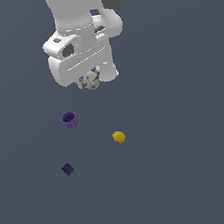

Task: Pick up a designated object from a clutter of objects.

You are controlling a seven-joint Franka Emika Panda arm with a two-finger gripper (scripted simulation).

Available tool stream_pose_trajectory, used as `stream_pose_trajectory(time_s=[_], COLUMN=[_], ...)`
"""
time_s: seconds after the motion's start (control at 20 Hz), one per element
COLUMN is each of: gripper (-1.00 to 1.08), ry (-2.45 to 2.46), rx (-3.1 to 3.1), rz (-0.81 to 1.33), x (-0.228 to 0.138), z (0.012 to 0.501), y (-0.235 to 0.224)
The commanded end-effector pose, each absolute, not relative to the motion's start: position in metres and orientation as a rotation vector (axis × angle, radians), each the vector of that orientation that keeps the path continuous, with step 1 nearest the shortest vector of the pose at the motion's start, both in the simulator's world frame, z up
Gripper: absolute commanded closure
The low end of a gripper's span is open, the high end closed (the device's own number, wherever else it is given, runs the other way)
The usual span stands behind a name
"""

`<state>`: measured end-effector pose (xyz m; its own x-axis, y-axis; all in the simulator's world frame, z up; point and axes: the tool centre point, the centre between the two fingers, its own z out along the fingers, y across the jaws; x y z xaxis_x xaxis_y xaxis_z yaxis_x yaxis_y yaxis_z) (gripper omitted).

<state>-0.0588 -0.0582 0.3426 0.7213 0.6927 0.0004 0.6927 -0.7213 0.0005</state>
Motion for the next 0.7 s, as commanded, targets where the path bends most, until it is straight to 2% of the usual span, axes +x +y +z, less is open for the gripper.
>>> stream_pose_trajectory(time_s=[0.0, 0.3, 0.65], gripper=[1.08, 1.08, 1.08], ry=[1.173, 1.173, 1.174], rx=[2.914, 2.914, 2.914], rz=[0.001, 0.001, 0.0], x=[-0.057, -0.053, -0.05], z=[0.361, 0.389, 0.399], y=[-0.059, -0.061, -0.061])
